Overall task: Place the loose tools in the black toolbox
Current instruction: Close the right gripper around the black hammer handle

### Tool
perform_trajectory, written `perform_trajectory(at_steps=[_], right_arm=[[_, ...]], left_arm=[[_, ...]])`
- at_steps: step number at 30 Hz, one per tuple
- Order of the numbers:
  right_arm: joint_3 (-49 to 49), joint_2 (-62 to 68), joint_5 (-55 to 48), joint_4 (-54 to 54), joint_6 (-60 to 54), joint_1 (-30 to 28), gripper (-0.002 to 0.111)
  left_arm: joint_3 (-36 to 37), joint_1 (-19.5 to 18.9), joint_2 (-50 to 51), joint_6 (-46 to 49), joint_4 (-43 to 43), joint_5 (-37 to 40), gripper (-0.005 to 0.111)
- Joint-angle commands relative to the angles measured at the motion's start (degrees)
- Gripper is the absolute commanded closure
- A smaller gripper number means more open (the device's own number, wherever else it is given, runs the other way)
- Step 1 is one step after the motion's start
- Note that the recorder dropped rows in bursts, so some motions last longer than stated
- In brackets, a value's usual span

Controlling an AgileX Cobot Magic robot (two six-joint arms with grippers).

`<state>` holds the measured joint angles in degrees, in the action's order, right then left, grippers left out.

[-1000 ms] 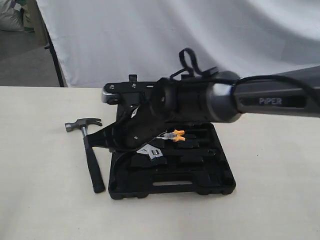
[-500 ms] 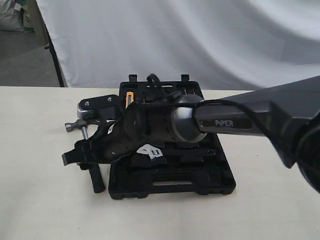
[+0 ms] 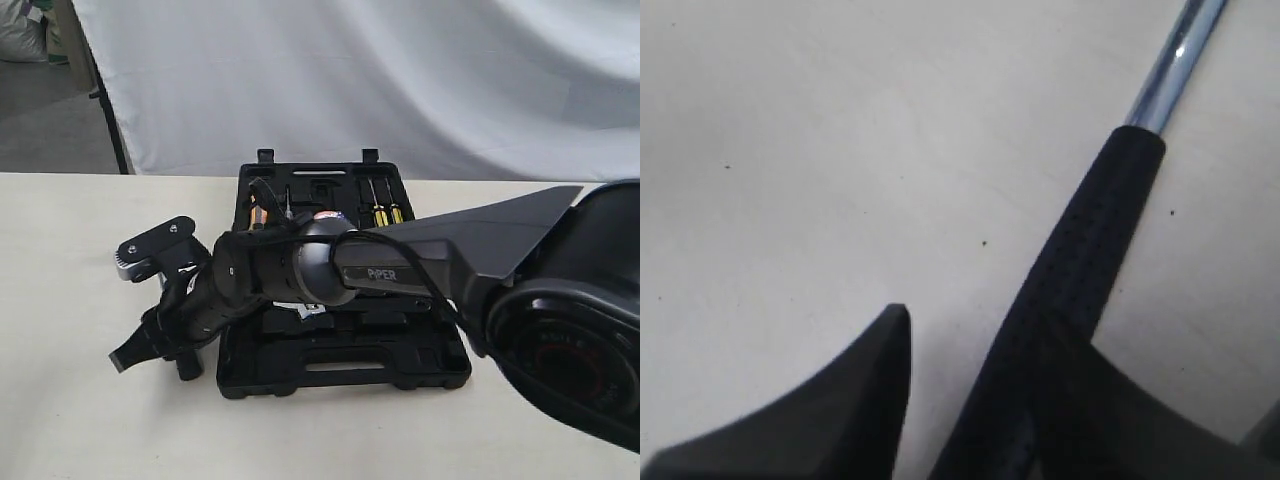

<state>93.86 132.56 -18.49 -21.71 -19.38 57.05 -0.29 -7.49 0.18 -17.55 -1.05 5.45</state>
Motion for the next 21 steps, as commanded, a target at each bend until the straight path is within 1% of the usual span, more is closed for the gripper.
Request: perform_trajectory(at_steps=[1,2,6,11,13,17,21], right_arm=[[-0.33,1.31,-3.1,0.35,0.06,0.28,0.091],[-0.33,1.31,-3.73,0.35,0.06,0.31,0.092],[-0.33,1.31,-11.49,0.2,0.71,0.55,0.092],[-0.33,-0.45,-26.31,-1.09,0.71,0.55,0.092],[-0.33,-1.94,-29.72,-1.09,0.71,0.55,0.092],[-0.33,-6.49,-31.38,-0.24,0.0,0.55,0.092],[-0.33,-12.73,-26.43,-0.24,0.0,0.55,0.092]], left_arm=[[-0.15,-1.45,-0.18,-0.27,-0.25,-0.41,0.106],[-0.15,-1.45,-0.18,-0.27,-0.25,-0.41,0.106],[-0.15,-1.45,-0.18,-0.27,-0.25,-0.41,0.106],[-0.15,-1.45,-0.18,-0.27,-0.25,-0.41,0.106],[-0.15,-1.45,-0.18,-0.27,-0.25,-0.41,0.106],[-0.15,-1.45,-0.18,-0.27,-0.25,-0.41,0.106],[-0.15,-1.45,-0.18,-0.27,-0.25,-0.41,0.106]])
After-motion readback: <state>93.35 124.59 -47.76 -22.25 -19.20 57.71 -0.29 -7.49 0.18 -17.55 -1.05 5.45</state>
